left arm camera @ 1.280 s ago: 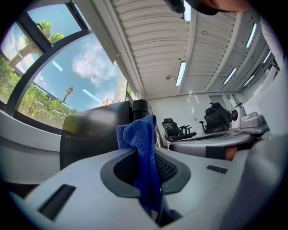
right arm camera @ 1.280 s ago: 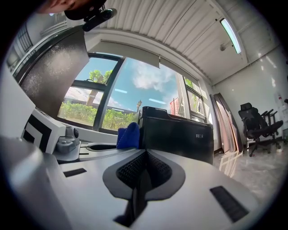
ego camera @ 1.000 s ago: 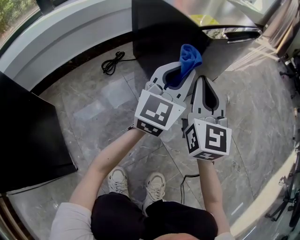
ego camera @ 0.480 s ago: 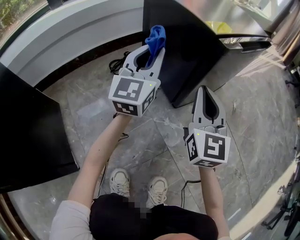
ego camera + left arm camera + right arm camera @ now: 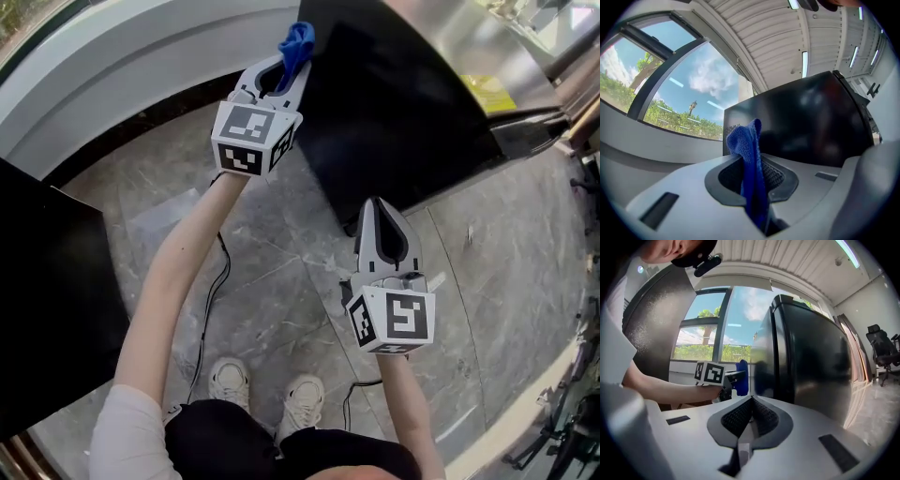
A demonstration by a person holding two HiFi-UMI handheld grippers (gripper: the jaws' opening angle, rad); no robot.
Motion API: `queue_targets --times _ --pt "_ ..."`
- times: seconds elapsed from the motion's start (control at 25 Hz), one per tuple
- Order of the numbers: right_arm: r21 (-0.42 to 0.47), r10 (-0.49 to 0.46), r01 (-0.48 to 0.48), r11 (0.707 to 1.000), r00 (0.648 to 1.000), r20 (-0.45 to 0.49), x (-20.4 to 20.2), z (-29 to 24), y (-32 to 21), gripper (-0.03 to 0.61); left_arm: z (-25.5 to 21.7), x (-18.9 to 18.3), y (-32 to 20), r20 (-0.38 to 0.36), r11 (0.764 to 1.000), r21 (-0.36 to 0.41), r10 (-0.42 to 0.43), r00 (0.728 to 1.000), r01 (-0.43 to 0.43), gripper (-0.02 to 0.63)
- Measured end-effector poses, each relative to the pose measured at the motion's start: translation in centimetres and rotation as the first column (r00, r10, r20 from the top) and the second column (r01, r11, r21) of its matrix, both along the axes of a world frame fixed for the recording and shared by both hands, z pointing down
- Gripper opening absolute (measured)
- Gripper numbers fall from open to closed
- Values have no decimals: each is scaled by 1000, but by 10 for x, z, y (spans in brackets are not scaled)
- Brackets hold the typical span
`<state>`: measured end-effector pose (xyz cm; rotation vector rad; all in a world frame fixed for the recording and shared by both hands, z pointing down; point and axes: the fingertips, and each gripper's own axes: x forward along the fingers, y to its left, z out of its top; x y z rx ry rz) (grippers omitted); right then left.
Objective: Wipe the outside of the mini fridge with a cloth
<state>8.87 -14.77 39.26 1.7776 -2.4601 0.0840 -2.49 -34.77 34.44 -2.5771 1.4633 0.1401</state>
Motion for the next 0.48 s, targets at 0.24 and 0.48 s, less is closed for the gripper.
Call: queue_targets --times 0.24,0.48 --pt "-78 9 -7 997 1000 16 -6 35 -23 11 29 -20 -56 9 999 -34 -27 1000 27 57" --pt "-121 -17 18 992 1000 8 -20 59 -32 11 62 -38 -83 15 996 -77 -46 999 47 57"
